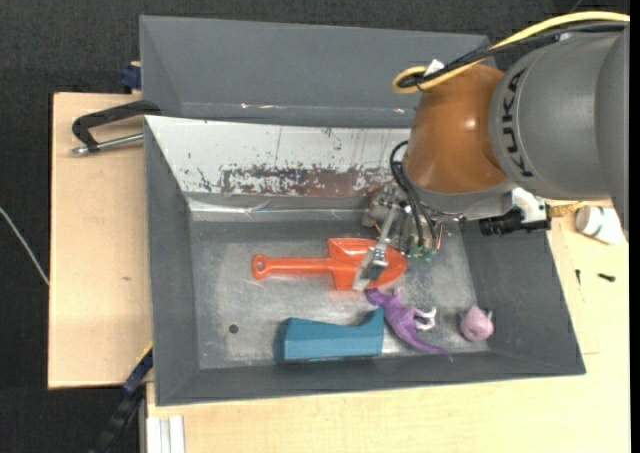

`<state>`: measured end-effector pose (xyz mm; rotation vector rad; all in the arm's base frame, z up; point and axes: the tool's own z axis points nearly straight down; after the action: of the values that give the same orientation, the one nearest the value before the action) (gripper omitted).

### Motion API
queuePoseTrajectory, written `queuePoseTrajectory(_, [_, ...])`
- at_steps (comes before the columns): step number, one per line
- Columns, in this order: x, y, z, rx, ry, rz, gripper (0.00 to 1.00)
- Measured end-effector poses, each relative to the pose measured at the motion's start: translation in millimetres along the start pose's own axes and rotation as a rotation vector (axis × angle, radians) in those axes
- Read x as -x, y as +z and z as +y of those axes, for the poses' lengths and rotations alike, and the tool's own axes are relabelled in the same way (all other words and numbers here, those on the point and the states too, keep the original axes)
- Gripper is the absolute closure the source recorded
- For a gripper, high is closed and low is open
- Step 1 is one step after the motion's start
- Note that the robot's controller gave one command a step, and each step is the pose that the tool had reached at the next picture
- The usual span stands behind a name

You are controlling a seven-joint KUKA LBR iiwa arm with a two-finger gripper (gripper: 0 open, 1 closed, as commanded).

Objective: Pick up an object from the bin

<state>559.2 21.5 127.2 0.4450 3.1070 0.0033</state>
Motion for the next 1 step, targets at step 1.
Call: queuePoseTrajectory(1, [-5.9, 55.8, -7.1, 0.001, 0.182, -0.004, 0.0])
